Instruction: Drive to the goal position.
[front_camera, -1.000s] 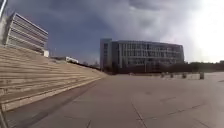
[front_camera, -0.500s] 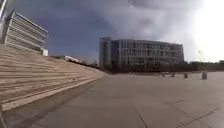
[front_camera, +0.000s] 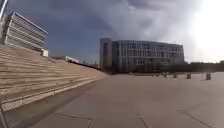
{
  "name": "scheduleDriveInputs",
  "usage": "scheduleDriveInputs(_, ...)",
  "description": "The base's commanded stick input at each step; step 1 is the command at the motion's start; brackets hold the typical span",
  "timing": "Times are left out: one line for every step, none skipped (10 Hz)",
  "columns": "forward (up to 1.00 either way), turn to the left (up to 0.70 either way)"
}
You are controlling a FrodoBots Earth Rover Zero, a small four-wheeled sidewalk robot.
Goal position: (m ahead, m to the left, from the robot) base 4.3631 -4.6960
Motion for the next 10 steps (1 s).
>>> scheduleDriveInputs(0.7,0.0)
scheduleDriveInputs(0.7,0.0)
scheduleDriveInputs(0.7,0.0)
scheduleDriveInputs(0.7,0.0)
scheduleDriveInputs(0.7,0.0)
scheduleDriveInputs(0.7,0.0)
scheduleDriveInputs(0.7,0.0)
scheduleDriveInputs(0.7,0.0)
scheduleDriveInputs(0.7,0.0)
scheduleDriveInputs(0.7,0.0)
